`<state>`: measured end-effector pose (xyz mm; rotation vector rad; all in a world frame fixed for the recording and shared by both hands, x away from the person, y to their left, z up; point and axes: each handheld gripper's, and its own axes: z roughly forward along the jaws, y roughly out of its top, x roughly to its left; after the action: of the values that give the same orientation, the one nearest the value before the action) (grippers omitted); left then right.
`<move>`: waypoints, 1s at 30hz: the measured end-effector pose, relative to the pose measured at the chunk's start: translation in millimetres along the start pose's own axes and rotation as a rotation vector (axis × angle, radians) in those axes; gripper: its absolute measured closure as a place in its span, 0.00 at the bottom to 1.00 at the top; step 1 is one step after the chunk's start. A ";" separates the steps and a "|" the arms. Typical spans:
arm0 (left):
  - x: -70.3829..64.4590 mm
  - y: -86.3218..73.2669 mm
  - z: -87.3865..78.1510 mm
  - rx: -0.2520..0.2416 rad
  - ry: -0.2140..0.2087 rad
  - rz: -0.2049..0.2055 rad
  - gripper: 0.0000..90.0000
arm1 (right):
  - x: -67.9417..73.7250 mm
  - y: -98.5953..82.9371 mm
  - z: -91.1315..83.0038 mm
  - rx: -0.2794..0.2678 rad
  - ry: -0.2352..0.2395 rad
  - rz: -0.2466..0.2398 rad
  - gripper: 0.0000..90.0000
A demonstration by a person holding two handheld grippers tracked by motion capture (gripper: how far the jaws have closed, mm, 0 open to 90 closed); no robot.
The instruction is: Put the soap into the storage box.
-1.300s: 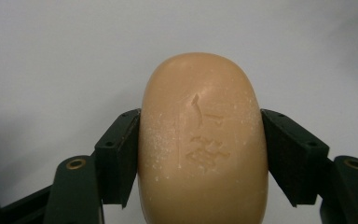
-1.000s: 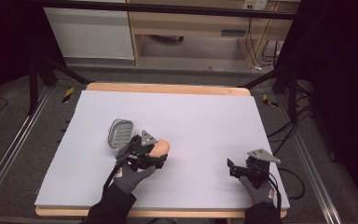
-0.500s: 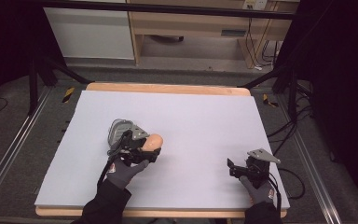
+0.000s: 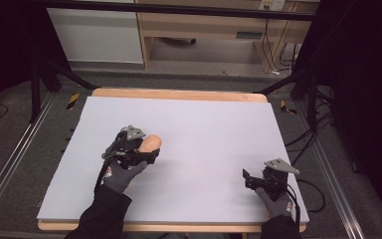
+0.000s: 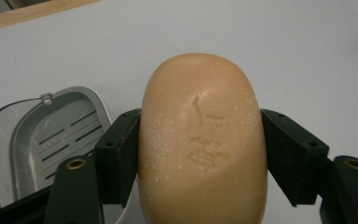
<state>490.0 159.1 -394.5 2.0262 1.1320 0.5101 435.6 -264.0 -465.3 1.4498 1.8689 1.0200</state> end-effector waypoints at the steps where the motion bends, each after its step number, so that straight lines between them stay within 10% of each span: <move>1: 0.0 0.0 0.0 0.000 0.000 0.000 0.36 | -0.2 0.0 0.0 0.000 0.002 0.000 0.06; 30: 38.3 2.7 5.8 0.009 0.054 -0.077 0.36 | 0.2 -0.2 0.2 0.002 0.003 0.003 0.06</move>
<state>515.5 188.4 -396.8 1.9786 1.2414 0.5243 435.6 -263.8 -465.5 1.4537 1.8710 1.0229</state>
